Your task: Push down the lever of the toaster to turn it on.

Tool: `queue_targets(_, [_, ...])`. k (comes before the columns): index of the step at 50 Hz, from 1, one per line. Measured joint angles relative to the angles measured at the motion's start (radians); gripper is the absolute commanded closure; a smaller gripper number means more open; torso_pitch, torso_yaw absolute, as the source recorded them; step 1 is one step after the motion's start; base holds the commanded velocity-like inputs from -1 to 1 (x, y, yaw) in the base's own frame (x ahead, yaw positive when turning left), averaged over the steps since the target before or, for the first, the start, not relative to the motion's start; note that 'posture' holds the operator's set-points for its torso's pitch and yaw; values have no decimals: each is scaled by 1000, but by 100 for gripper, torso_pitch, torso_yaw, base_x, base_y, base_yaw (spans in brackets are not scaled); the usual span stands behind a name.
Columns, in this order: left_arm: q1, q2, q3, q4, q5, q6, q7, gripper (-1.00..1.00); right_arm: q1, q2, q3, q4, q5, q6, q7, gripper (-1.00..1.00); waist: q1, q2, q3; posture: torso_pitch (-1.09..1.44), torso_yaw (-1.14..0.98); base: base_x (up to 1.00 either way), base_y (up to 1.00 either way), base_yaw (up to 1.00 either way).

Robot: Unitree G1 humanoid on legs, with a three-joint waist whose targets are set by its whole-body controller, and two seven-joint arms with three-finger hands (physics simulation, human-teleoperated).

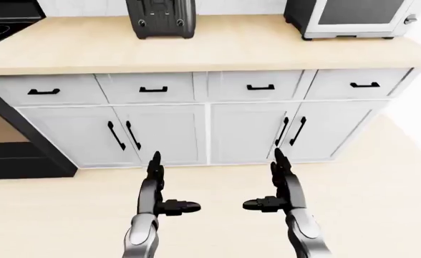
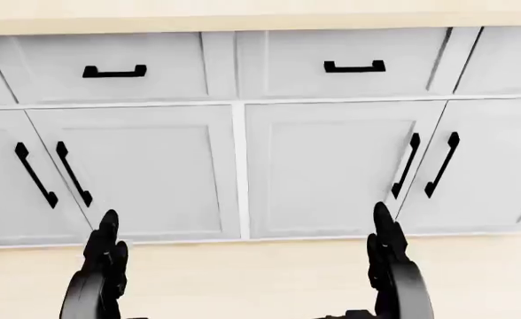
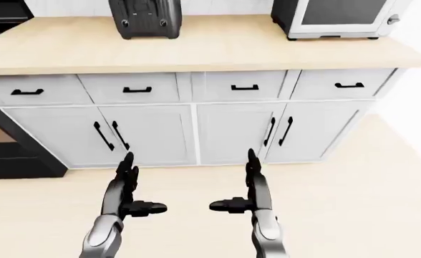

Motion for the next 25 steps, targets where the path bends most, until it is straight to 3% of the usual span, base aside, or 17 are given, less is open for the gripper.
queue_targets(1, [4,1,1,-28,-3,6,-2,-100,1,0,1,-17,1,-2,1,-100,-1,-4,-10,0,0,0,0,0])
queue_targets(3, [-9,2,3,-88,-11,-8,-5,-100,-15,-3,-5,-57,4,-26,-1,-100,6,-4,-60,0,0,0,0,0])
queue_targets(5, [-10,0,1,-95,-14,-27,-7,-100,-13,1,-3,-64,5,-40,-3,-100,8,-9,-42,0,0,0,0,0])
queue_targets(7, [4,-2,0,-85,-16,-23,-8,-100,0,1,3,-60,5,-35,-3,-100,7,-9,-54,0,0,0,0,0])
queue_targets(19, [0,-1,2,-72,-21,4,-7,-100,-1,-4,1,-55,-19,-24,-12,-100,8,-4,-67,0,0,0,0,0])
queue_targets(25, [-51,4,28,-83,-55,80,5,-100,-60,-11,-27,-138,4,92,-24,-100,9,-5,-70,0,0,0,0,0])
